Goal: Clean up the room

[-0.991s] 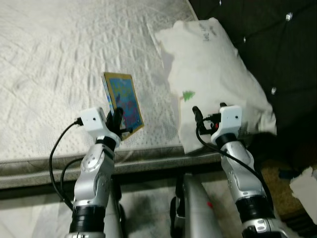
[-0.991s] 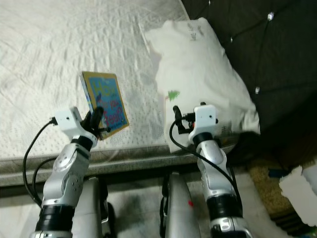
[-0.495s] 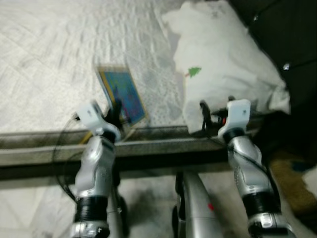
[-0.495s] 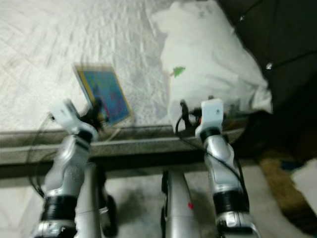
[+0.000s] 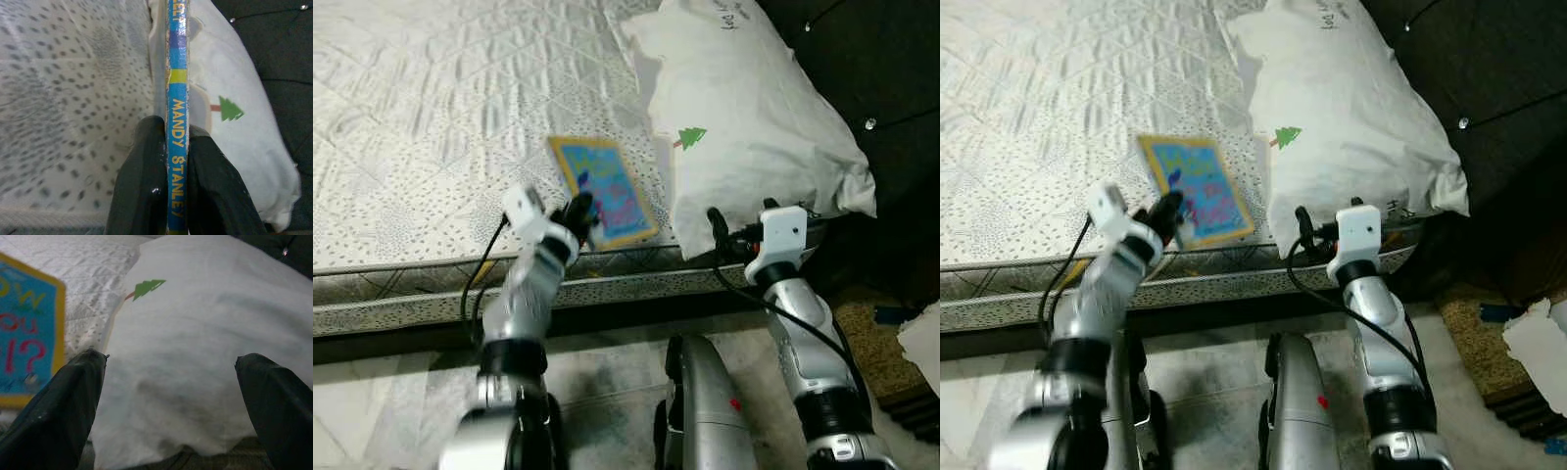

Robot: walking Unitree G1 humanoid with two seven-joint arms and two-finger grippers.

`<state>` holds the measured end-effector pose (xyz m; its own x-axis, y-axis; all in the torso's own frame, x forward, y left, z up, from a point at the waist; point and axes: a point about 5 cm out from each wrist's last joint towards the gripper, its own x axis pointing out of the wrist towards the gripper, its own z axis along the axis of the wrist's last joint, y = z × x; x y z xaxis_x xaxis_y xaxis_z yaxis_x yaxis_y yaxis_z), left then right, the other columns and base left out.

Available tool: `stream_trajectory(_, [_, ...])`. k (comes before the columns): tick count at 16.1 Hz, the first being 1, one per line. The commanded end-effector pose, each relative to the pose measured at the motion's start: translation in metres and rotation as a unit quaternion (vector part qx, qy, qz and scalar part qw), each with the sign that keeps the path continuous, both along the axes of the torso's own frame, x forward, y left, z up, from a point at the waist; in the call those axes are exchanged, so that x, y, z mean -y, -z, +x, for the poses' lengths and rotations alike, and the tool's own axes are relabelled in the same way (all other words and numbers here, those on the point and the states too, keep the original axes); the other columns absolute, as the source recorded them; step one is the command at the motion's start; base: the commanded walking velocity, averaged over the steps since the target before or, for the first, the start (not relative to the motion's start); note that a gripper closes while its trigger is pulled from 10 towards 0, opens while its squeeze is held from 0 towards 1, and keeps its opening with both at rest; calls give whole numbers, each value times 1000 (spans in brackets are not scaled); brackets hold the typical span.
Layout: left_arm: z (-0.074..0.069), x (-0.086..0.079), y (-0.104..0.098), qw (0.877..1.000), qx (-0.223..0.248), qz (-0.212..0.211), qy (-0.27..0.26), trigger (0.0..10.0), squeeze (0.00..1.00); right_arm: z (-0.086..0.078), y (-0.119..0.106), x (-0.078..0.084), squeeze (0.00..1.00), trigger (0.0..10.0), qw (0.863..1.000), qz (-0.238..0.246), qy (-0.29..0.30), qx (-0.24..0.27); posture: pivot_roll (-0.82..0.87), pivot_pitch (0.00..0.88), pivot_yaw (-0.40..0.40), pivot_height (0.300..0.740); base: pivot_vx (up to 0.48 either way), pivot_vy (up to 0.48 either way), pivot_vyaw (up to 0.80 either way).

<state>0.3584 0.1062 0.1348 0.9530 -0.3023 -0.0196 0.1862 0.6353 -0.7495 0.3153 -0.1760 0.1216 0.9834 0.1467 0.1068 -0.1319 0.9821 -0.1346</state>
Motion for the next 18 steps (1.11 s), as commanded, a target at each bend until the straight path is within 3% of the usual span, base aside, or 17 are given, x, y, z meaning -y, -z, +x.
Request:
stream_trajectory(1, [3,1,4,1000,-12,-25,9,10000,0,-4,0,3,0,10000,1000,-5,2,-1,-114,229,-44,553,0,0,0])
stream_trajectory(5, [16,3,2,999,-18,-25,21,10000,0,-11,-1,8,0,10000,1000,-20,0,-4,-148,233,-52,553,0,0,0])
stream_trajectory(7, [21,-3,10,997,-52,-50,25,10000,0,-16,-3,17,0,10000,999,-33,8,-5,-166,235,-54,553,0,0,0])
stream_trajectory(10, [23,-13,18,996,-81,-1,35,10000,0,-19,-6,29,0,10000,999,-47,17,-8,-185,235,-63,553,0,0,0])
stream_trajectory(11, [24,-14,18,996,-85,4,38,10000,459,-19,-6,30,0,10000,999,-49,17,-9,-190,234,-67,553,0,0,0])
stream_trajectory(12, [24,-16,18,995,-89,11,40,10000,812,-20,-6,30,0,10000,999,-50,15,-10,-193,234,-69,553,0,0,0])
stream_trajectory(13, [25,-18,18,995,-89,23,44,10000,1000,-20,-7,29,0,10000,998,-53,13,-10,-198,235,-72,553,0,0,0])
stream_trajectory(17, [29,-35,15,989,-107,100,32,10000,1000,-22,-11,30,0,10000,998,-65,6,-8,-214,230,-77,553,0,0,0])
stream_trajectory(18, [31,-46,12,985,-106,137,19,10000,1000,-23,-12,30,0,10000,998,-68,6,-8,-221,226,-76,553,0,0,0])
